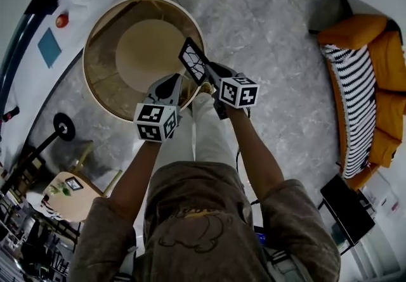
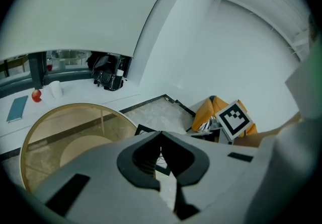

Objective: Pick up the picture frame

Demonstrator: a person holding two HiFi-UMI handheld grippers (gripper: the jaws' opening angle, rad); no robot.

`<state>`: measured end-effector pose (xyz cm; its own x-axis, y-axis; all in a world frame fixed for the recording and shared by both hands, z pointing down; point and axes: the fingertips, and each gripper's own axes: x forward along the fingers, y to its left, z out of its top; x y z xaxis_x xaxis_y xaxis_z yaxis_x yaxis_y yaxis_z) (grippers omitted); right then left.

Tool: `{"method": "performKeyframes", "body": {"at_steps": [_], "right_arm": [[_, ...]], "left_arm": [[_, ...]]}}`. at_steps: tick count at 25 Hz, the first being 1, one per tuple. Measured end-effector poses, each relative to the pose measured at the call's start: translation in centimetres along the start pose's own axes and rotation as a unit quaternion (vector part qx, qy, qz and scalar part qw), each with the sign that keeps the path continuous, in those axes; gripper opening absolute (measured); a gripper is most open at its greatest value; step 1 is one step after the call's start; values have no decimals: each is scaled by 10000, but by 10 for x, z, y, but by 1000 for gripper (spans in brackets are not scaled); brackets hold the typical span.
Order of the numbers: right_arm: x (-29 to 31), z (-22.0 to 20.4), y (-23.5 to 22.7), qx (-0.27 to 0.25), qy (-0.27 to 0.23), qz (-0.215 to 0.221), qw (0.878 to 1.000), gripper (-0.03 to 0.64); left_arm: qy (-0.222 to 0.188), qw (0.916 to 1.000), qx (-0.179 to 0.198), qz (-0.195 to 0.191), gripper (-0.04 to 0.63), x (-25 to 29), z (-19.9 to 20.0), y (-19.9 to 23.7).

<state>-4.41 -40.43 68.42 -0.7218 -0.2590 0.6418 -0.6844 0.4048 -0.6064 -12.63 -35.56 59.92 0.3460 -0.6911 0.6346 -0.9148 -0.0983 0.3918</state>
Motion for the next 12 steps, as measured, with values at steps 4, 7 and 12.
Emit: {"method": "performKeyframes", "body": {"at_steps": [4,7,12], "right_arm": [[-33,25,29,-335,-105,-22,9994,84],[-60,46,56,-596,-287,-5,9978,84],[-108,71,101,-1061,-592,64,9926,84]], "left_arm": [[-78,9999,8,-143,18,-24,24,-17],[-164,9995,59,-269,18,-45,45,-30],[-361,9981,190,-457,18,-85,77,-53]]}}
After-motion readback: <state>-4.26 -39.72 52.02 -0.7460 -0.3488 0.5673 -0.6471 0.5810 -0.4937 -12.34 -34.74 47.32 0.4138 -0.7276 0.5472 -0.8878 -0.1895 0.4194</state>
